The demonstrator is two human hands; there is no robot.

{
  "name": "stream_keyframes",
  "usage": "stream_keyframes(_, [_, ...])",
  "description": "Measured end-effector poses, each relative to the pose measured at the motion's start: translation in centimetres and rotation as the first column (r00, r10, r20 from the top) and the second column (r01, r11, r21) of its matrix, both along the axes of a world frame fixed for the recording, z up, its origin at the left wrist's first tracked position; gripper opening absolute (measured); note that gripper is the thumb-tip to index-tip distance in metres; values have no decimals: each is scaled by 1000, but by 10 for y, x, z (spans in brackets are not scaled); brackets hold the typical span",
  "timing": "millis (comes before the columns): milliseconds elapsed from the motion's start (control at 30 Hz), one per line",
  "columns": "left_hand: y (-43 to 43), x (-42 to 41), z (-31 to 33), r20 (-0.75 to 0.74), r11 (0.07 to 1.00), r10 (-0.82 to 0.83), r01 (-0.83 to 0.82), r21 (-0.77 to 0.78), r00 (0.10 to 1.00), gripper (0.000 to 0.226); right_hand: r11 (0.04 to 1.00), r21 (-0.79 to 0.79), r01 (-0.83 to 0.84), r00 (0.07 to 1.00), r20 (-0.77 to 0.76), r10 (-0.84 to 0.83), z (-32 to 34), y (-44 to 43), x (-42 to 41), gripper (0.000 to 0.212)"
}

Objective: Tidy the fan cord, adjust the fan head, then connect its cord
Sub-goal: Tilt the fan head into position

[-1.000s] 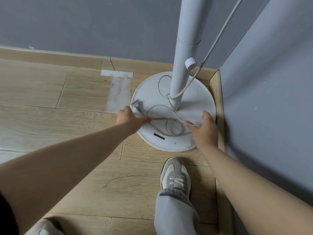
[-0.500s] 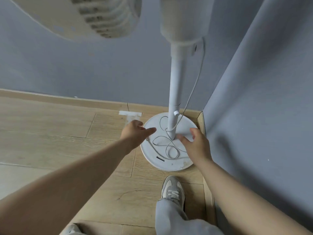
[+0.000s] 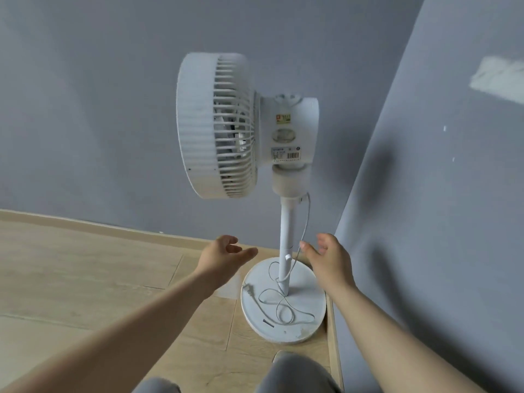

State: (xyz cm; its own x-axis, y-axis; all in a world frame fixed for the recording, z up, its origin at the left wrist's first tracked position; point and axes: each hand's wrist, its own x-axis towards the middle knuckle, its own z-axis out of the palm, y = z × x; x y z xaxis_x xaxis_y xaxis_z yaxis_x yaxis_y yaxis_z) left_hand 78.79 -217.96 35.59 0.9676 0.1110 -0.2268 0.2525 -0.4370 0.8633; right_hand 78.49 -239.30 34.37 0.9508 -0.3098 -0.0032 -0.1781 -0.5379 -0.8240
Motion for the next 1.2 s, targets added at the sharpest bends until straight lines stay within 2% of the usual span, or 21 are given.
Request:
stream_keyframes(167, [18, -21, 35, 13, 997, 35, -34, -75, 999, 71, 999, -27, -43, 994, 96, 46, 57, 12, -5, 56])
stream_keyframes(267, [30, -23, 62, 70, 994, 82, -76, -78, 994, 82, 997, -48, -66, 984, 160, 73, 92, 19, -2, 53])
stream_keyframes(367, [39, -22, 93, 156, 987, 140, -125, -102, 978, 94, 991, -100, -90, 967, 230, 111, 124, 26, 6, 64])
stream_keyframes(533, [46, -12, 131, 334, 990, 136, -143, -4, 933, 113, 925, -364, -110, 915, 328, 237, 168, 34, 28, 94])
stream_keyframes(633, [47, -3, 147, 409, 991, 122, -137, 7, 904, 115, 844, -515, -149, 907, 269, 324, 193, 37, 50, 102])
stream_keyframes(733, [46, 6, 153, 415, 992, 127, -127, -28, 901, 108, 766, -594, -246, 904, 145, 402, 212, 39, 73, 103])
stream_keyframes(800, [40, 6, 152, 420, 991, 116, -136, 16, 900, 84, 747, -597, -293, 910, 65, 409, 217, 38, 86, 108])
stream_keyframes(867, [37, 8, 149, 440, 985, 125, -164, 51, 889, 69, 727, -616, -304, 911, 36, 412, 219, 37, 98, 110])
stream_keyframes(1033, [37, 18, 140, 491, 972, 187, -234, 34, 851, 66, 749, -622, -228, 896, 167, 412, 208, 38, 105, 97])
stream_keyframes(1200, [50, 33, 137, 509, 978, 147, -201, 51, 848, 70, 751, -642, -154, 884, 251, 395, 200, 39, 107, 91])
